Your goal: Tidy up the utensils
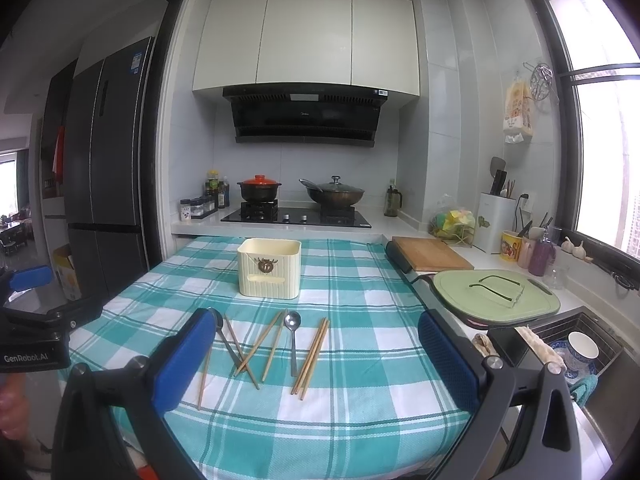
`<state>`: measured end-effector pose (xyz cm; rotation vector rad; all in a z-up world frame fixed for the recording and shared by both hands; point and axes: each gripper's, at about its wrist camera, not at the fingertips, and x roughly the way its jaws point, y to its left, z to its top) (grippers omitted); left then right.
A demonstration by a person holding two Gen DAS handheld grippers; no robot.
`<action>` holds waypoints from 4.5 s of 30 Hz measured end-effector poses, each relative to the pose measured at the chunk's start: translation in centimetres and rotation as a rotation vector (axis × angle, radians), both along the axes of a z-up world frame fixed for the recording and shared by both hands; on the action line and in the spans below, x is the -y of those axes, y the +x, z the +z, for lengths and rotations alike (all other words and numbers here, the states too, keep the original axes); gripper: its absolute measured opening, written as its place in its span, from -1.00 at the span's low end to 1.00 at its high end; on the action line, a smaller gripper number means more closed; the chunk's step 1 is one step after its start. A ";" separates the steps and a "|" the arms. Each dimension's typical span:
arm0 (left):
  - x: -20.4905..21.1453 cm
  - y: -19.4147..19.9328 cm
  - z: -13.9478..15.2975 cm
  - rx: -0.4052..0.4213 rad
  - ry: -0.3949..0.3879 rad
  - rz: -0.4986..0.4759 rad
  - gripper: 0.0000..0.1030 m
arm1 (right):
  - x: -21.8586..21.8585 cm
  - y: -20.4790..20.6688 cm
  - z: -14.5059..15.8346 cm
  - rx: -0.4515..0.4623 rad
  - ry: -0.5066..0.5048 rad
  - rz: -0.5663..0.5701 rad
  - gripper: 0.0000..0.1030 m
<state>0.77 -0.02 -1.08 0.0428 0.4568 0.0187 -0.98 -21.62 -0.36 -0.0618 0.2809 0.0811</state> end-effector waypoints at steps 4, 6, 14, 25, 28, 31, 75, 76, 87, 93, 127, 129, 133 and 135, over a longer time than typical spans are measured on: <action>0.1 0.1 0.0 -0.003 0.001 0.000 0.99 | 0.2 0.1 -0.1 -0.003 0.007 0.000 1.00; 0.1 0.1 0.0 -0.003 0.002 0.001 0.99 | 0.3 0.2 -0.2 -0.006 0.010 0.000 1.00; 0.0 0.4 -0.1 -0.009 0.004 -0.002 0.99 | 0.4 0.3 -0.2 -0.005 0.011 -0.001 1.00; 0.1 0.5 -0.2 -0.012 0.006 -0.006 0.99 | 0.4 0.4 -0.5 0.002 0.007 -0.011 1.00; 0.1 0.6 -0.2 -0.013 0.007 -0.005 0.99 | 0.6 0.6 -0.6 0.004 0.004 -0.023 1.00; 0.1 0.6 -0.2 -0.013 0.011 -0.005 0.99 | 0.7 0.6 -0.7 0.002 0.005 -0.026 1.00; -4.5 11.1 -7.3 -0.239 -0.047 0.070 0.99 | 3.1 9.1 -5.6 -0.203 0.005 -0.022 1.00; -4.7 12.0 -7.9 -0.251 -0.033 0.082 0.99 | 3.5 10.2 -6.4 -0.233 0.013 -0.024 1.00; -6.7 19.7 -13.8 -0.383 0.002 0.136 0.99 | 4.6 23.1 -16.2 -0.539 0.036 -0.019 0.96; -7.4 21.6 -15.5 -0.418 -0.006 0.164 0.99 | 3.0 26.6 -19.1 -0.611 -0.005 -0.051 0.90; -9.6 30.1 -21.2 -0.638 -0.055 0.071 0.99 | 2.6 32.2 -21.3 -0.750 -0.093 0.085 0.72; -9.5 30.4 -21.2 -0.643 -0.056 0.065 0.88 | 2.5 32.6 -21.2 -0.744 -0.087 0.091 0.59; -8.9 31.8 -20.6 -0.656 -0.045 0.031 0.41 | 2.1 33.5 -20.8 -0.738 -0.097 0.105 0.10; -8.6 32.6 -20.4 -0.668 -0.034 0.021 0.14 | 1.7 34.4 -20.6 -0.744 -0.105 0.122 -0.16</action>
